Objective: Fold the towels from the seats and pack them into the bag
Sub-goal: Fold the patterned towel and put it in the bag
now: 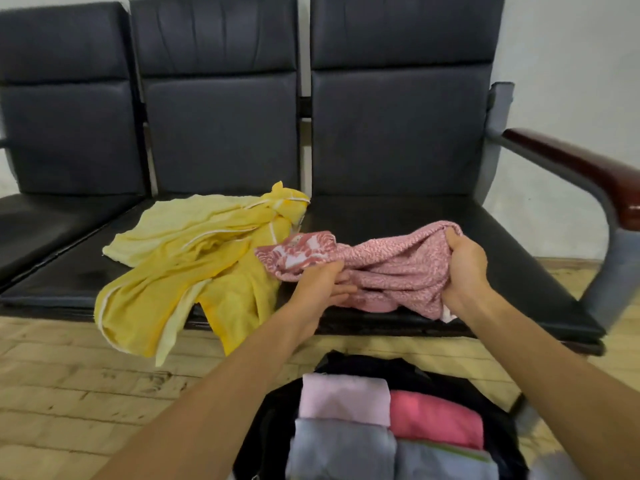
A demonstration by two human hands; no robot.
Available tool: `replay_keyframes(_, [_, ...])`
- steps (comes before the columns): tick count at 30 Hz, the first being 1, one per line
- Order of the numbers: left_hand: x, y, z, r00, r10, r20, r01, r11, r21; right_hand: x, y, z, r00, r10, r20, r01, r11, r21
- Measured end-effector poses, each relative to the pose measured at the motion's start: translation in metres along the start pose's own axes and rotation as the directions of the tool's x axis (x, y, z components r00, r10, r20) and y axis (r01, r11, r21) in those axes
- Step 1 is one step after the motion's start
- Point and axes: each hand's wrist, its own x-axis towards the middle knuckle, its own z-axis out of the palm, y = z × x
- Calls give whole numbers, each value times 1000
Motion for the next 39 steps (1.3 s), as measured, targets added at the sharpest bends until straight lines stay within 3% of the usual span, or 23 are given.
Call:
replay_keyframes(3, [-1,-2,23,999,-5,50,9,997,-75,-1,-6,-17,998,-47,49,57,968,-244])
replay_keyframes(8, [0,-8,44,991,-47,124,66,987,-147,-17,-14,-37,932,26,361,205,784,-585])
replay_keyframes(12, [3,-15,49,991,-52,127,65,992,-106,-29,-17,-49,757,76,649,481,608,-632])
replay_keyframes(15, [2,-16,46,997,-12,70,16,998,-57,-38,-22,-55,614,312,725,533,515,-672])
replay_keyframes(17, [0,-13,39,999,6,41,-4,998,-58,-41,-23,-59,580,374,724,523,511,-682])
replay_keyframes(20, [0,-9,26,998,70,1,-70,998,10,-35,-15,-61,706,273,653,427,571,-701])
replay_keyframes(21, [2,-8,20,995,97,-28,-95,994,48,-29,-11,-62,770,190,610,451,515,-730])
replay_keyframes(23, [3,-9,10,982,158,-100,-143,980,140,-17,-1,-64,854,5,521,500,268,-823])
replay_keyframes(24, [5,-11,5,976,181,-124,-156,970,188,-12,6,-64,871,-61,487,488,209,-847])
replay_keyframes(28, [4,-14,-6,963,236,-129,-190,936,296,-5,30,-54,918,-147,368,395,250,-884])
replay_keyframes(31, [-2,-9,-7,956,277,-100,-229,913,339,-4,41,-42,909,-180,377,397,92,-913])
replay_keyframes(32, [-4,-7,-6,954,288,-82,-242,902,358,-5,41,-38,903,-177,393,411,83,-908])
replay_keyframes(35, [-7,-4,-5,951,308,-33,-274,887,371,-8,37,-33,890,-168,425,455,242,-857])
replay_keyframes(39, [-9,-2,-2,960,277,-40,-240,888,392,-10,28,-31,941,-94,326,320,565,-760])
